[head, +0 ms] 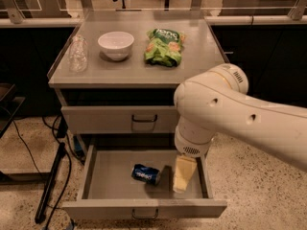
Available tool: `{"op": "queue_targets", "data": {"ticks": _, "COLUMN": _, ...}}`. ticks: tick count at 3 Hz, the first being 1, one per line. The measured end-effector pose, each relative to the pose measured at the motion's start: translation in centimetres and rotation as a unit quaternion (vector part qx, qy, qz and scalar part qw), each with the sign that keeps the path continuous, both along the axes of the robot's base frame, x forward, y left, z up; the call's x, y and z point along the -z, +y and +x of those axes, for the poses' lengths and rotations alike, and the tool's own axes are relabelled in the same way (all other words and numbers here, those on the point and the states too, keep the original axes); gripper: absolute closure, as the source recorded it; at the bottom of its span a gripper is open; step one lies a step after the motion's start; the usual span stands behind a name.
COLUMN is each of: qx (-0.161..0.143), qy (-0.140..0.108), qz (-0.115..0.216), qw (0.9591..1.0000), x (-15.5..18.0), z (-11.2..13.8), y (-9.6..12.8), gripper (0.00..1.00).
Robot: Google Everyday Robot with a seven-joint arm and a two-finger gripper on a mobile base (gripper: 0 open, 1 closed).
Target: Pick pepsi can from middle drawer and place on counter
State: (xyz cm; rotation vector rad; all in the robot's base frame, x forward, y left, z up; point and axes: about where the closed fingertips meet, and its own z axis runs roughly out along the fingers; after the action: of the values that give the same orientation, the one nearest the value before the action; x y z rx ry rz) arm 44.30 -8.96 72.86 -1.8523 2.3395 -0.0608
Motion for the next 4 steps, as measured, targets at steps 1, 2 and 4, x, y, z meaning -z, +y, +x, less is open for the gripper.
{"op": "queue_targets", "data": {"ticks": 1, "qx": 0.028, "qy": 0.004, "qz": -0.006, "qw": 0.9996, "x": 2.5, "z": 0.9, "y": 0.2, "gripper": 0.0}}
{"op": "queue_targets", "data": {"ticks": 2, "qx": 0.034, "qy": 0.004, "qz": -0.005, "qw": 0.9994, "x": 2.5, "z": 0.9, "y": 0.1, "gripper": 0.0}}
{"op": "queue_targets", "data": {"ticks": 4, "qx": 0.022, "qy": -0.019, "qz": 0.058, "qw": 0.9979, "x": 5.9, "z": 4.5, "y": 1.9, "gripper": 0.0}}
